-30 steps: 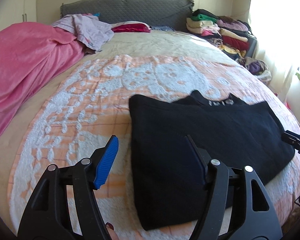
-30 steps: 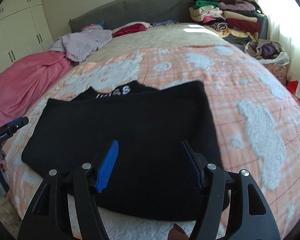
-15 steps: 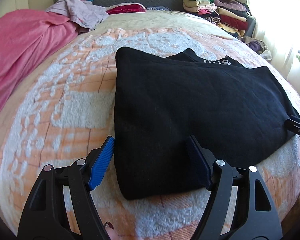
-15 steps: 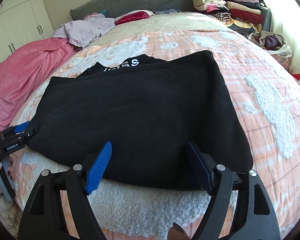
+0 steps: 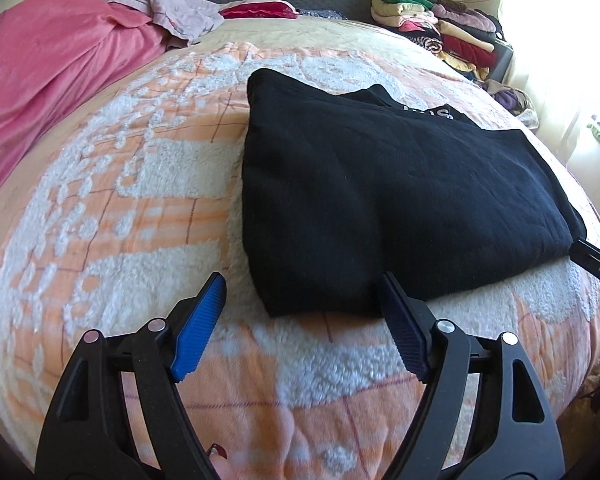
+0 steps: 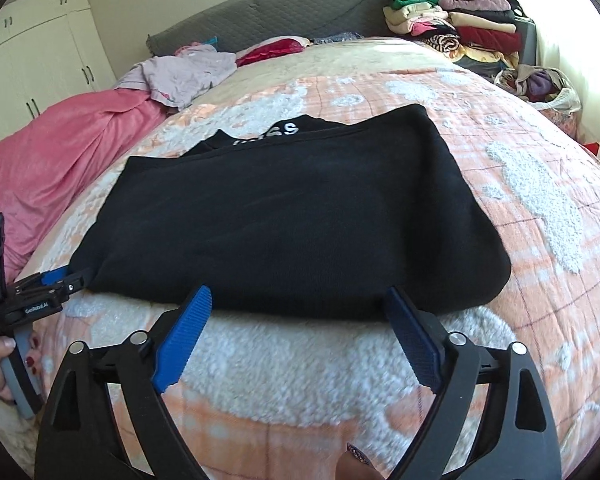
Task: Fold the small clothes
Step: 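Move both grippers to the side edge of the folded black sweatshirt, then close both grippers on the side edge of the sweatshirt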
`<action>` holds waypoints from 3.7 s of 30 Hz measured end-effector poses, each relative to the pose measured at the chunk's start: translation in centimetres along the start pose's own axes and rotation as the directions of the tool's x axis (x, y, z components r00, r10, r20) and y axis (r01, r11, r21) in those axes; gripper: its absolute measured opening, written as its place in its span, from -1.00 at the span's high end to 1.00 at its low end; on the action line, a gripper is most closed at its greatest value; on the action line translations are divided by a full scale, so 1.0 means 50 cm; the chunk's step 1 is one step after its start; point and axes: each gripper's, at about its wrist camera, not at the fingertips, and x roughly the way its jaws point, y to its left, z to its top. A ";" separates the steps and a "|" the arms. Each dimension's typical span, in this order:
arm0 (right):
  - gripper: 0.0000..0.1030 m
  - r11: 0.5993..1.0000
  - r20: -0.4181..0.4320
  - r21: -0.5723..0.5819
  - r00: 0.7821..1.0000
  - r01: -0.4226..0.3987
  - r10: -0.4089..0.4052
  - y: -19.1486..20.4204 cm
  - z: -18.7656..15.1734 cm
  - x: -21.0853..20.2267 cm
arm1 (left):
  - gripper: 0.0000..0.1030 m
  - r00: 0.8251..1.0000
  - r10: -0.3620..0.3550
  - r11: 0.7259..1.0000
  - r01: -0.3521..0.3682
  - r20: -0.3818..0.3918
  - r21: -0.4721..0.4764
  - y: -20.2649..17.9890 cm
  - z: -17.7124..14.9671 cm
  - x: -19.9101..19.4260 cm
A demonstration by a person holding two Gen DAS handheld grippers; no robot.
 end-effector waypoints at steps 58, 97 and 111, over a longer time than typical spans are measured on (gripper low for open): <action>-0.87 0.749 0.032 -0.658 0.996 0.080 -0.078 0.473 0.015 0.254 | -0.81 0.990 0.137 0.981 -0.132 0.023 -0.141 0.176 0.195 0.044; 0.87 0.881 0.087 -0.444 0.972 -0.160 0.220 0.396 0.036 0.126 | -0.77 0.955 -0.262 0.938 0.218 -0.139 -0.270 0.096 0.232 0.171; 0.87 0.885 0.102 -0.448 0.976 -0.129 0.194 0.404 0.036 0.129 | 0.78 0.955 -0.269 0.947 0.238 -0.128 -0.214 0.053 0.249 0.158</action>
